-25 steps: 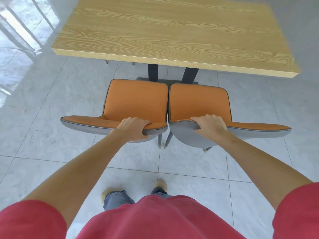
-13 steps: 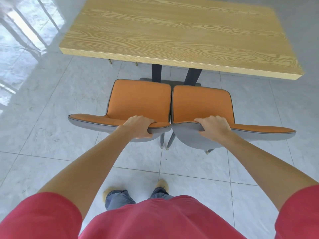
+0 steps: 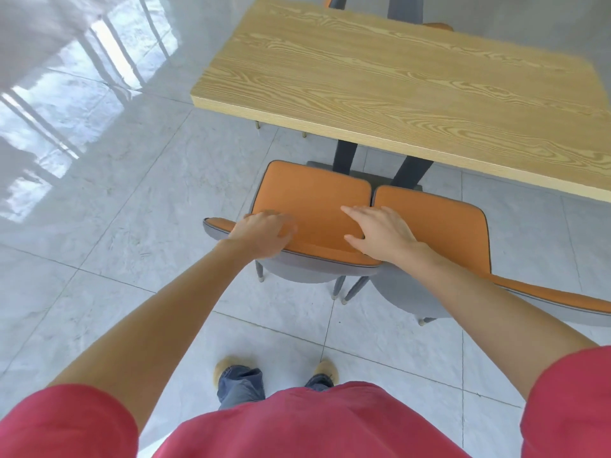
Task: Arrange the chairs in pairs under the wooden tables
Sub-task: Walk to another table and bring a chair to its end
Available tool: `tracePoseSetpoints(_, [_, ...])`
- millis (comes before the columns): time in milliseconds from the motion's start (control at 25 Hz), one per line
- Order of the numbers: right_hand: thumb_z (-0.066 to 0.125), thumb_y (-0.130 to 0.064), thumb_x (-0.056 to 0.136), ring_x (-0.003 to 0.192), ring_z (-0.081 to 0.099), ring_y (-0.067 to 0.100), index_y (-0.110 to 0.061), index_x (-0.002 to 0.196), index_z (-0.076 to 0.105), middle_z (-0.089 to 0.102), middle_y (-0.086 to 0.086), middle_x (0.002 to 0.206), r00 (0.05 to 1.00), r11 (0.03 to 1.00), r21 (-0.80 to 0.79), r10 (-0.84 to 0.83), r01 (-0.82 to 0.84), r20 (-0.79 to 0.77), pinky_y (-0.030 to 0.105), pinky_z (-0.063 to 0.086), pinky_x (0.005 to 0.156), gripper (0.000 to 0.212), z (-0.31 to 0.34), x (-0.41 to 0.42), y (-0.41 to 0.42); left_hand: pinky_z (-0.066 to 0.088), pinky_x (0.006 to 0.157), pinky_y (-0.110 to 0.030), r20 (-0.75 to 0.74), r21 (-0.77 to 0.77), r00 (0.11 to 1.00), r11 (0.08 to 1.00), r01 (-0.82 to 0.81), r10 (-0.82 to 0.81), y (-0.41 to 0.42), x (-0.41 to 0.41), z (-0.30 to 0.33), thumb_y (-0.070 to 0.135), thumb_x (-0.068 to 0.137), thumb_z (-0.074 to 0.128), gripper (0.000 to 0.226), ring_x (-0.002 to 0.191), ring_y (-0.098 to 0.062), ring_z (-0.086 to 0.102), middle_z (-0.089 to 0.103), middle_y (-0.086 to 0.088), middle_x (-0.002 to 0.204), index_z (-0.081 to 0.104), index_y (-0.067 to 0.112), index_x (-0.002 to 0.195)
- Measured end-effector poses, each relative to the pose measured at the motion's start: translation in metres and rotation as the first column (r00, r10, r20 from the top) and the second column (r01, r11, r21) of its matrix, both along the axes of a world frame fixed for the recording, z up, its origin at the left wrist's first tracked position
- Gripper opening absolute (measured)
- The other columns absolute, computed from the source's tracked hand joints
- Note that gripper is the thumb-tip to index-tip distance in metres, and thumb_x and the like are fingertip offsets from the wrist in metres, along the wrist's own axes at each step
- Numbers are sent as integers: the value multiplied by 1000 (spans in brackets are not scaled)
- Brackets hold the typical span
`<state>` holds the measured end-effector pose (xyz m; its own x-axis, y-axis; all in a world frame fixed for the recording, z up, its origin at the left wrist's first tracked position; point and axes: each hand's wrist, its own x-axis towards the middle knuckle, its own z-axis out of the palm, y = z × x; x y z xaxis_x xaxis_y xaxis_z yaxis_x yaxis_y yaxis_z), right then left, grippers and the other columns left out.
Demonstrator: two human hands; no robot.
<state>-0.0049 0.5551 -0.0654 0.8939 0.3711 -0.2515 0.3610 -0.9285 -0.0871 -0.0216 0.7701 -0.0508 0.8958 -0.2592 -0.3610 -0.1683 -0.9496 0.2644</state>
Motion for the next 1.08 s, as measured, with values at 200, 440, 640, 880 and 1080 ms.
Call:
tracePoseSetpoints(200, [52, -37, 93, 144, 19, 20, -25, 150, 12, 22, 4, 157, 992, 993, -13, 118, -119, -43, 43, 9, 119, 71, 4, 24, 102, 22, 115, -42, 82, 93, 977, 974, -207, 199, 97, -4, -3, 30, 98, 38, 44, 143, -22, 30, 46, -1, 147, 41, 17, 140])
tracePoseSetpoints(440, [51, -37, 94, 145, 14, 17, -18, 149, 18, 19, 3, 158, 972, 972, 10, 236, -236, -19, 40, 8, 119, 67, 5, 38, 225, 8, 120, -48, 32, 210, 949, 926, -314, 315, 207, -18, 0, 39, 98, 38, 62, 149, -26, 9, 20, -5, 159, 17, 15, 150])
tracePoseSetpoints(640, [50, -37, 94, 146, 12, 15, -18, 150, 16, 16, 2, 158, 954, 956, 41, 294, -292, -61, 37, 6, 118, 67, -6, 47, 300, 7, 120, -50, 14, 219, 922, 898, -381, 387, 270, -15, -13, 41, 97, 37, 65, 150, -27, 4, 12, -8, 161, 12, 14, 151])
tracePoseSetpoints(880, [47, -40, 95, 147, 6, 16, -19, 150, 13, 11, 3, 159, 943, 953, 13, 300, -302, -146, 41, 4, 118, 69, -29, 99, 363, 7, 120, -50, -43, 219, 888, 871, -439, 459, 324, 29, -32, 43, 97, 38, 68, 150, -28, 3, 9, -8, 161, 10, 14, 151])
tracePoseSetpoints(1080, [44, -43, 95, 147, 4, 19, -20, 150, 11, 10, 5, 159, 937, 962, 27, 271, -272, -220, 43, 3, 119, 69, -43, 169, 414, 8, 120, -49, -56, 236, 865, 848, -474, 499, 366, 98, -38, 44, 96, 40, 70, 150, -27, 4, 10, -7, 161, 10, 14, 151])
